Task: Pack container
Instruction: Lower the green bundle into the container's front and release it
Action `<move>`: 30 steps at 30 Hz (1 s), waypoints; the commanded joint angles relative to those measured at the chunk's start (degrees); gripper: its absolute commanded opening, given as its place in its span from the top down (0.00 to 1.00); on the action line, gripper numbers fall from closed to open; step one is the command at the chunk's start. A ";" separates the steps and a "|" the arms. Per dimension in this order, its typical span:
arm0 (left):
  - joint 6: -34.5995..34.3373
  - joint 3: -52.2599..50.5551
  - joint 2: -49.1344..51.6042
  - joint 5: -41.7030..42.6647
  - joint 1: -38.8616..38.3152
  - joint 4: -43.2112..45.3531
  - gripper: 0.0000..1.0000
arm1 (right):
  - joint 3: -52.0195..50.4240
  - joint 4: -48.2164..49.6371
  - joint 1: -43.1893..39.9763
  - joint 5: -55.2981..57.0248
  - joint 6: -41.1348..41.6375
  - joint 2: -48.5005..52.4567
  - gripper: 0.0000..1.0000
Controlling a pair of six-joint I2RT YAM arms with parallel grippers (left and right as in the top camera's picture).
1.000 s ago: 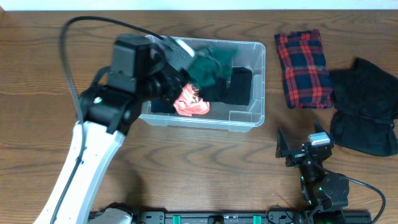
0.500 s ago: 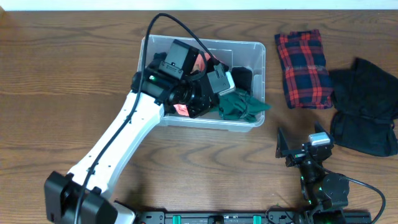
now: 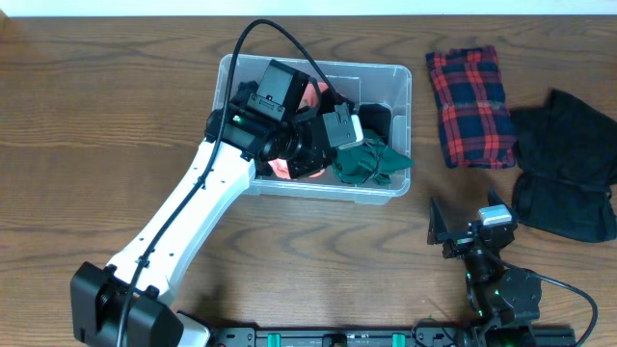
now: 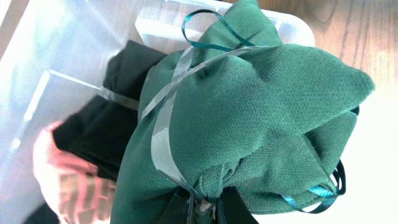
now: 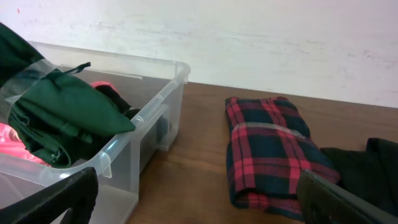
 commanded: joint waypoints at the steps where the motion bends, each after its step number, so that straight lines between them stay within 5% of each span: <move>1: 4.98 0.31 -0.07 0.63 0.15 1.42 0.94 | -0.09 -0.22 0.44 -0.02 -0.90 -0.31 0.01; 14: 6.84 0.31 6.27 0.20 0.28 4.09 0.94 | -0.09 -0.22 0.44 -0.04 -0.90 -0.31 0.01; 25: 6.82 0.31 8.66 -12.46 1.73 4.50 0.92 | -0.09 -0.22 0.44 -0.02 -0.90 -0.31 0.01; 28: 6.80 0.31 8.66 -12.46 2.51 4.76 0.88 | -0.09 -0.22 0.44 -0.02 -0.90 -0.31 0.01; 30: 6.78 0.31 8.66 -12.46 2.82 4.74 0.68 | -0.09 -0.22 0.44 -0.02 -0.90 -0.31 0.01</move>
